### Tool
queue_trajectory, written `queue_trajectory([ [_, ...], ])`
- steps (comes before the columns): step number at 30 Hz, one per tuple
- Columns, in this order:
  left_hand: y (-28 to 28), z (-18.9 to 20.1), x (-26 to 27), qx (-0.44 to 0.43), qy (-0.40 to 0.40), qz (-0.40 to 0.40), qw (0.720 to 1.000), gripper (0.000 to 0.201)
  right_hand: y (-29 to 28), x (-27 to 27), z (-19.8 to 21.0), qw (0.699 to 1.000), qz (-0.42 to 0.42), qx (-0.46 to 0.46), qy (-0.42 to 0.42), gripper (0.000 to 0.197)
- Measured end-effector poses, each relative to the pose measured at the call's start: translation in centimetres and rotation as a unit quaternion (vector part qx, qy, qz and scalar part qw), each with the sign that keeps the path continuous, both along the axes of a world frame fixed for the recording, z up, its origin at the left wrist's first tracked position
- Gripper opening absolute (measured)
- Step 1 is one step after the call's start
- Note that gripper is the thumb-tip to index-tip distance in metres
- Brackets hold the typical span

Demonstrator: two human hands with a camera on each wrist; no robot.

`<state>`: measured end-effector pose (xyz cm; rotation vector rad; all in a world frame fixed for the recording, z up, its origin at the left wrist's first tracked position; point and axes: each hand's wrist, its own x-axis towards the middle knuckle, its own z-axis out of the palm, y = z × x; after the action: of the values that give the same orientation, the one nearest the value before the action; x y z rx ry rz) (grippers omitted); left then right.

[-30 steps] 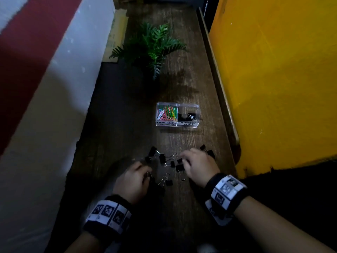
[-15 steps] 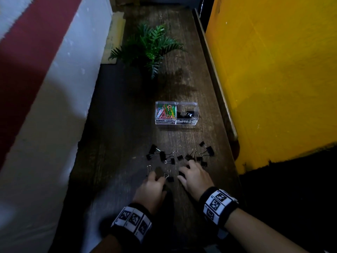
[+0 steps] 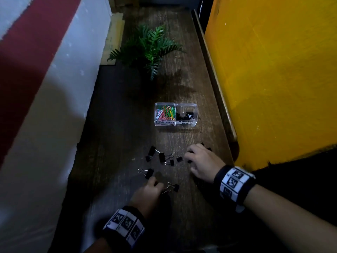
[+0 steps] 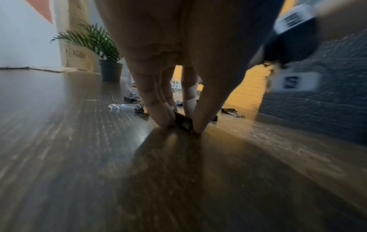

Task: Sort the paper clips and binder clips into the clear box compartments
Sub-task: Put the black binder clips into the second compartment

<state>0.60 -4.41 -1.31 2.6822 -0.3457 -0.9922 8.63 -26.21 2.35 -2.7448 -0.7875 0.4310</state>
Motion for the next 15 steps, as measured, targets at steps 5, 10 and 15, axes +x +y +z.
queue_trajectory([
  [5,0.1,0.1,-0.1,-0.002,-0.014,0.002,1.0,0.033,-0.9,2.9,0.6,0.982,0.157,-0.105,0.001,0.022],
  [10,0.7,0.4,-0.1,-0.044,-0.044,0.027,0.998,0.039,-0.2,3.5,-0.5,0.956,0.249,-0.15,0.03,0.03],
  [15,1.1,0.9,0.8,-0.069,-0.084,0.042,0.993,0.035,-0.1,3.7,-1.1,0.951,0.254,-0.166,0.065,0.035],
])
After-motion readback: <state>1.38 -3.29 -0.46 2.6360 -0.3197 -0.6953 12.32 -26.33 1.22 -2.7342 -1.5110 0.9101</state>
